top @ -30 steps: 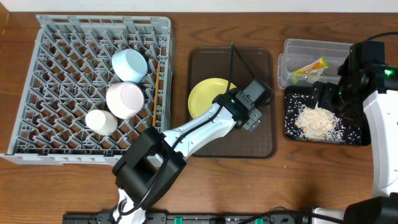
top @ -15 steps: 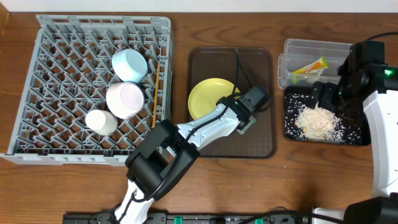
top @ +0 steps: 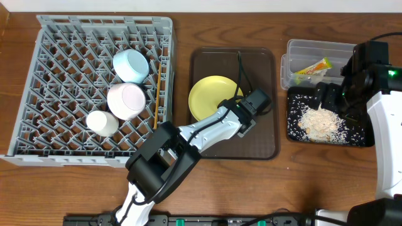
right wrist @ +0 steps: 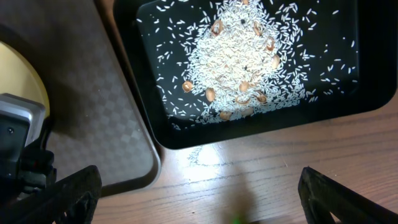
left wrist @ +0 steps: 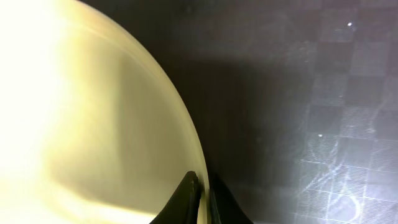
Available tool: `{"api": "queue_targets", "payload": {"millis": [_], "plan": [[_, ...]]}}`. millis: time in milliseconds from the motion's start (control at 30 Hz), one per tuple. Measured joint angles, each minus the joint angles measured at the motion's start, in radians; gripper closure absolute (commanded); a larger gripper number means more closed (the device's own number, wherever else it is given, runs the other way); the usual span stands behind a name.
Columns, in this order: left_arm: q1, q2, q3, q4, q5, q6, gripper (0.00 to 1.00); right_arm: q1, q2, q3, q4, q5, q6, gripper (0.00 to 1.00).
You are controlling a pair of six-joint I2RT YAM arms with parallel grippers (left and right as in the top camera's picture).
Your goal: Sort waste into correct bins and load items into the dishwasher
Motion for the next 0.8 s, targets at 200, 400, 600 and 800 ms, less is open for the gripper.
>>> {"api": "queue_targets", "payload": {"millis": [200, 400, 600, 800], "plan": [[-0.011, 0.001, 0.021, -0.088, -0.084, 0.007, 0.92, 0.000, 0.000, 0.000, 0.000, 0.000, 0.000, 0.01], [-0.017, 0.007, 0.037, -0.142, -0.137, 0.024, 0.92, 0.000, 0.000, 0.000, 0.000, 0.000, 0.000, 0.01], [-0.018, 0.007, 0.039, -0.159, -0.152, 0.026, 0.92, 0.000, 0.000, 0.000, 0.000, 0.000, 0.000, 0.01], [-0.017, -0.043, 0.039, -0.167, -0.155, 0.026, 0.93, 0.000, 0.000, 0.000, 0.001, 0.000, 0.000, 0.01]]}}
